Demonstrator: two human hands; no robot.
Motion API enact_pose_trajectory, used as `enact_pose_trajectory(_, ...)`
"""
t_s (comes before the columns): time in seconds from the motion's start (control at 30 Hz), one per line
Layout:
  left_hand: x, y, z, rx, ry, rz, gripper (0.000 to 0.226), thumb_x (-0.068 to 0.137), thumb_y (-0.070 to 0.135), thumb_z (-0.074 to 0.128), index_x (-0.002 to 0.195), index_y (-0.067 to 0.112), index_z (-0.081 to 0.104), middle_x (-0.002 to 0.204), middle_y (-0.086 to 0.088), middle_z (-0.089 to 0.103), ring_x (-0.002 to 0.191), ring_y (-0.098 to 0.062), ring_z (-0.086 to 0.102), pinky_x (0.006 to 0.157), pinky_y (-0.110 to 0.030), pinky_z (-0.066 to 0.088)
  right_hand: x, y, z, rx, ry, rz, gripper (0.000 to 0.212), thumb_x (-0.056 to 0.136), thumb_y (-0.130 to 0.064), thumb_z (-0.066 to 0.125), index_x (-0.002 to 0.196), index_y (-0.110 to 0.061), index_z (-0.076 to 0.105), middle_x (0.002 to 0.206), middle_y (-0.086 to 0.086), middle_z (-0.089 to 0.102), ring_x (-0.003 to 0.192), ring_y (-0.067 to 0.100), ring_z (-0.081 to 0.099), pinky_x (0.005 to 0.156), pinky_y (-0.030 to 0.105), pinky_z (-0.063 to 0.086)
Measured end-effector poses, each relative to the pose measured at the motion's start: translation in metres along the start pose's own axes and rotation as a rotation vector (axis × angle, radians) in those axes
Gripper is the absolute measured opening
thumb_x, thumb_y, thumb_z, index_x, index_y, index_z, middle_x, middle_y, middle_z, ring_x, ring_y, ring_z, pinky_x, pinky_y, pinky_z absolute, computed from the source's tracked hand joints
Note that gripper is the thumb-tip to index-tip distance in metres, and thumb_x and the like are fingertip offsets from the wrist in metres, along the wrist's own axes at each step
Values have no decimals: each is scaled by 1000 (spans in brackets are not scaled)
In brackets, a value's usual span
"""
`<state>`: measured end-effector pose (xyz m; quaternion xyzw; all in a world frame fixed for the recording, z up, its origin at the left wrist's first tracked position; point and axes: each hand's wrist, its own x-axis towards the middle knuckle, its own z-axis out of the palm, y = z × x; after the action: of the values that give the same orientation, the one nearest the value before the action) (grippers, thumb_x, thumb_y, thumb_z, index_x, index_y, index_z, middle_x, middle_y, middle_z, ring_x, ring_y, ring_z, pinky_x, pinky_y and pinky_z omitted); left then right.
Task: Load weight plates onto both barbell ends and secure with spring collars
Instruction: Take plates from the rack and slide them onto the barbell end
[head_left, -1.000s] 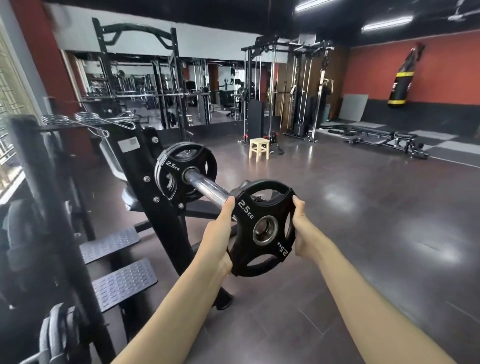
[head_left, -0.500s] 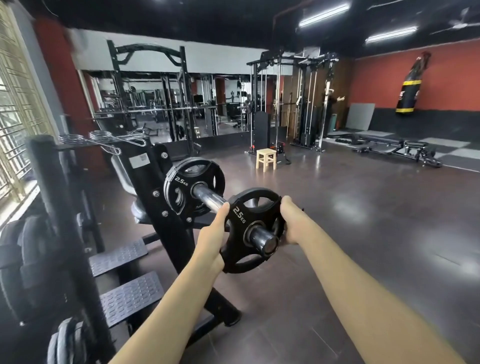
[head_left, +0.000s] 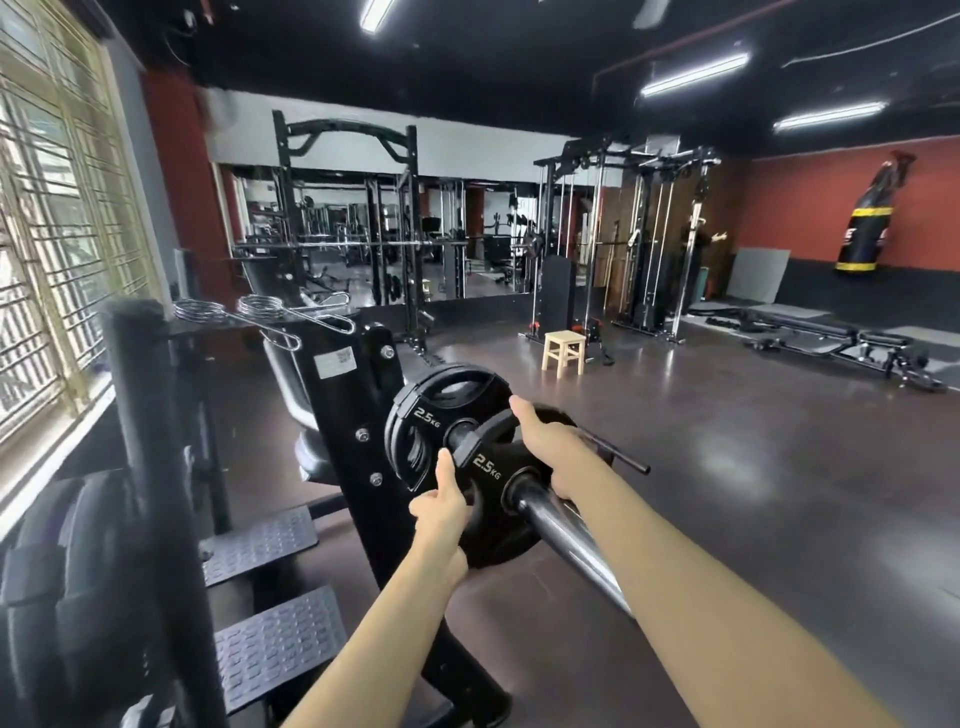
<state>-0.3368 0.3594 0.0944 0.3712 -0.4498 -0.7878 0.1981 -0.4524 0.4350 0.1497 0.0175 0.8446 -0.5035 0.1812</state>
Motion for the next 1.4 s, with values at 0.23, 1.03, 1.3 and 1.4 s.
enact_pose_trajectory(0.23, 94, 26, -5, 11, -6, 34, 135, 41, 97, 26, 160, 39, 1, 171, 5, 9, 150, -35, 30, 115, -63, 32, 26, -44, 39, -107, -1, -62, 127, 82, -89, 34, 158, 3, -12, 169, 19, 0, 152, 41, 17, 122, 54, 23)
enact_pose_trajectory(1.03, 159, 57, -8, 11, 8, -40, 90, 93, 73, 38, 162, 31, 0, 171, 0, 1, 153, -36, 19, 121, -59, 23, 52, -87, 61, -557, 176, -535, 62, 99, -65, 33, 153, -35, 40, 162, -2, 36, 151, 31, 24, 117, 67, 6)
enact_pose_trajectory(1.3, 167, 62, -3, 35, 46, -43, 94, 96, 69, 38, 163, 18, -3, 171, -5, -2, 156, -31, 11, 125, -53, 12, 48, -86, 72, -531, 247, -549, 47, 99, -53, 35, 138, -33, 52, 143, -5, 56, 135, 31, 43, 114, 64, 19)
enact_pose_trajectory(1.4, 168, 61, -3, 47, 50, -42, 93, 97, 68, 37, 162, 17, -4, 171, -6, -1, 156, -31, 9, 126, -53, 12, 47, -85, 72, -498, 244, -549, 49, 100, -52, 36, 142, -31, 51, 147, -5, 54, 139, 32, 39, 114, 62, 22)
